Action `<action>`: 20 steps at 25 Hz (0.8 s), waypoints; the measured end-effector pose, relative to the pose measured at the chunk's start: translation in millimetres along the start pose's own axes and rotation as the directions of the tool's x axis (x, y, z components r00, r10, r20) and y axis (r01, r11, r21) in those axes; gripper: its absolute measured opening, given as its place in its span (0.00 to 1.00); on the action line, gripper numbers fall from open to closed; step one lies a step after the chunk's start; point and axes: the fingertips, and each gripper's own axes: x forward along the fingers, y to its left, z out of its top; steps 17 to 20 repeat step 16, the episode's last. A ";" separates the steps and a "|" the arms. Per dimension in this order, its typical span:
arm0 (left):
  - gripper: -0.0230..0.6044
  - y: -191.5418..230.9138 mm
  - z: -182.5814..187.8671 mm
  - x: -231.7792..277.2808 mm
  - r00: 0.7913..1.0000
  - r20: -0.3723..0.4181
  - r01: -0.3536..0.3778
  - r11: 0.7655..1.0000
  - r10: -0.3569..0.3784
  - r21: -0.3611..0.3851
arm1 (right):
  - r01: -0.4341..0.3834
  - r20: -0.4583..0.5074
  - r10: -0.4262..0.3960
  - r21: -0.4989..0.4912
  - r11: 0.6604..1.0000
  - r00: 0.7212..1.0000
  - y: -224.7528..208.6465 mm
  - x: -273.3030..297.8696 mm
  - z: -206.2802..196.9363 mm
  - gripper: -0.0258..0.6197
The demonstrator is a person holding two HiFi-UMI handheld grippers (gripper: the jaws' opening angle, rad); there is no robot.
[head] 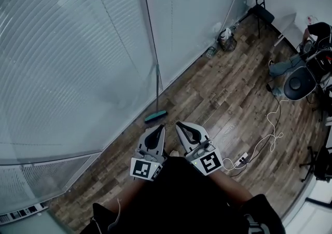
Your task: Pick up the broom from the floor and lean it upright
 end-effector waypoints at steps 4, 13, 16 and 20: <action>0.07 -6.5 9.5 8.6 1.000 -0.009 0.021 1.000 -0.021 0.018 | 0.018 0.017 -0.018 0.007 1.000 1.000 -5.2 -1.3 12.4 0.07; 0.07 -12.2 7.7 17.7 0.999 -0.021 0.049 0.998 -0.048 0.035 | 0.075 0.045 -0.075 0.016 0.997 0.996 -19.2 -6.9 16.8 0.07; 0.07 -8.4 5.3 19.9 0.998 -0.027 0.056 0.998 -0.055 0.035 | 0.089 0.058 -0.091 0.038 0.995 0.994 -25.8 -3.1 13.4 0.07; 0.07 -8.4 5.3 19.9 0.998 -0.027 0.056 0.998 -0.055 0.035 | 0.089 0.058 -0.091 0.038 0.995 0.994 -25.8 -3.1 13.4 0.07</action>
